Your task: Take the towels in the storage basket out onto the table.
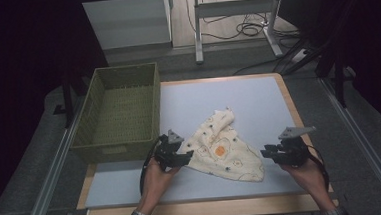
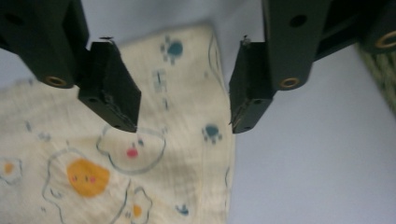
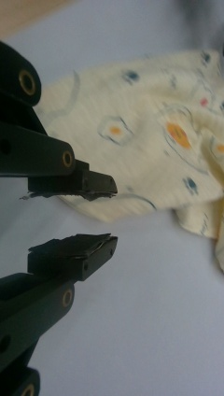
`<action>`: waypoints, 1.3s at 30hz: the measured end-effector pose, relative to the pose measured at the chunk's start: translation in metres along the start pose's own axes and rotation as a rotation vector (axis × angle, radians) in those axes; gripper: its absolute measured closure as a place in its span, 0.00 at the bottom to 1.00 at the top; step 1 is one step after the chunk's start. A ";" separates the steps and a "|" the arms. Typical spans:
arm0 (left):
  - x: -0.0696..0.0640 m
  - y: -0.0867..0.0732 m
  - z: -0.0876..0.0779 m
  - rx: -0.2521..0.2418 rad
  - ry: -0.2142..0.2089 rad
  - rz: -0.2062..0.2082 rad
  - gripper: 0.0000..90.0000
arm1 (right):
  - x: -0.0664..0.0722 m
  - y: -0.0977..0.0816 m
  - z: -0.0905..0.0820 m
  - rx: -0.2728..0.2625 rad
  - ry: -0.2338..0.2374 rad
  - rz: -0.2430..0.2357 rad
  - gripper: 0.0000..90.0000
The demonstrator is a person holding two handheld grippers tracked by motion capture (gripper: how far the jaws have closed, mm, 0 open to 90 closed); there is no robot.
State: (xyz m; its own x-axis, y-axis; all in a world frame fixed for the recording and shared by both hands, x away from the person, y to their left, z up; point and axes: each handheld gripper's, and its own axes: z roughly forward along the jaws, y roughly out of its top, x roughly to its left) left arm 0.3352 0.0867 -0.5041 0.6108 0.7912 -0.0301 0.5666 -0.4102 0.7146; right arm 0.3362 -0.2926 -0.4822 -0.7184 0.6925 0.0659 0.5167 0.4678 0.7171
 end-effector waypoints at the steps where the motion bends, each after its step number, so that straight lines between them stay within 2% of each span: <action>1: 0.000 0.003 0.004 0.002 0.002 0.004 0.45 | -0.007 0.007 0.009 -0.001 0.003 0.013 0.78; 4: 0.002 0.012 0.019 0.002 -0.001 0.002 0.41 | -0.017 0.021 0.027 -0.009 0.012 0.030 0.79; 7: 0.007 0.019 0.034 -0.004 0.014 0.001 0.36 | -0.021 0.038 0.048 -0.005 0.013 0.033 0.79; 8: 0.010 0.022 0.041 -0.005 0.022 -0.005 0.33 | -0.022 0.049 0.061 0.000 0.010 0.030 0.78; 9: 0.010 0.022 0.041 -0.005 0.022 -0.005 0.33 | -0.022 0.049 0.061 0.000 0.010 0.030 0.78; 10: 0.013 0.025 0.049 -0.008 0.040 -0.009 0.32 | -0.023 0.058 0.075 0.001 0.019 0.038 0.75; 11: 0.013 0.025 0.049 -0.008 0.040 -0.009 0.31 | -0.023 0.058 0.075 0.001 0.019 0.038 0.75; 12: 0.016 0.027 0.053 -0.011 0.054 -0.014 0.31 | -0.022 0.065 0.089 0.013 0.018 0.040 0.70; 13: 0.017 0.028 0.055 -0.012 0.063 -0.016 0.31 | -0.022 0.065 0.089 0.013 0.018 0.040 0.70; 14: 0.021 0.030 0.060 -0.011 0.100 -0.017 0.28 | -0.020 0.069 0.103 0.040 0.021 0.034 0.68; 15: 0.021 0.030 0.060 -0.011 0.100 -0.017 0.27 | -0.020 0.069 0.103 0.040 0.021 0.034 0.68; 16: 0.023 0.031 0.062 -0.013 0.117 -0.017 0.27 | -0.017 0.070 0.114 0.068 0.019 0.025 0.68; 17: 0.026 0.031 0.067 -0.001 0.137 -0.016 0.25 | -0.015 0.070 0.118 0.079 0.016 0.019 0.69; 18: 0.026 0.031 0.067 -0.001 0.137 -0.016 0.25 | -0.015 0.070 0.118 0.079 0.016 0.019 0.69; 19: 0.027 0.030 0.069 0.012 0.143 -0.009 0.25 | -0.010 0.069 0.122 0.086 -0.011 0.001 0.82; 20: 0.028 0.026 0.073 0.007 0.141 -0.002 0.24 | -0.008 0.069 0.122 0.093 -0.011 -0.003 0.91; 21: 0.028 0.026 0.073 0.007 0.141 -0.002 0.25 | -0.008 0.069 0.122 0.093 -0.011 -0.003 0.91; 22: 0.029 0.025 0.073 0.002 0.135 -0.011 0.25 | -0.008 0.069 0.121 0.100 0.012 -0.004 0.96; 24: 0.032 0.022 0.074 -0.005 0.112 -0.044 0.25 | -0.007 0.069 0.116 0.111 0.003 -0.019 0.98; 28: 0.036 0.020 0.075 -0.016 0.079 -0.085 0.24 | -0.015 0.075 0.085 0.054 -0.050 -0.016 0.99; 29: 0.036 0.020 0.075 -0.016 0.079 -0.085 0.24 | -0.015 0.075 0.085 0.054 -0.050 -0.016 0.99; 30: 0.036 0.020 0.075 -0.016 0.079 -0.086 0.24 | -0.018 0.077 0.075 0.043 -0.071 -0.026 0.99; 32: 0.036 0.020 0.075 -0.016 0.079 -0.087 0.24 | -0.031 0.081 0.043 0.026 -0.159 -0.033 0.98; 33: 0.037 0.020 0.075 -0.015 0.079 -0.086 0.24 | -0.031 0.081 0.043 0.026 -0.159 -0.033 0.98; 34: 0.037 0.020 0.075 -0.015 0.079 -0.087 0.24 | -0.036 0.081 0.035 0.016 -0.179 -0.021 0.98; 35: 0.037 0.020 0.075 -0.014 0.079 -0.090 0.23 | -0.049 0.076 0.025 0.013 -0.225 0.007 0.97; 36: 0.037 0.020 0.075 -0.011 0.078 -0.093 0.23 | -0.056 0.072 0.023 0.021 -0.242 0.028 0.94; 37: 0.037 0.020 0.075 -0.011 0.078 -0.093 0.23 | -0.056 0.072 0.023 0.021 -0.242 0.028 0.94; 38: 0.037 0.022 0.074 0.003 0.084 -0.094 0.23 | -0.061 0.069 0.023 0.026 -0.246 0.045 0.87; 39: 0.035 0.028 0.073 0.040 0.116 -0.059 0.21 | -0.072 0.059 0.018 0.022 -0.246 0.084 0.83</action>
State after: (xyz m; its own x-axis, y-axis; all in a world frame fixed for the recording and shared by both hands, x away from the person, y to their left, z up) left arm 0.4127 0.0697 -0.5359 0.5089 0.8607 0.0111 0.6230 -0.3772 0.6853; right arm 0.4272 -0.3050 -0.4575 -0.5385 0.8413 -0.0481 0.5819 0.4125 0.7009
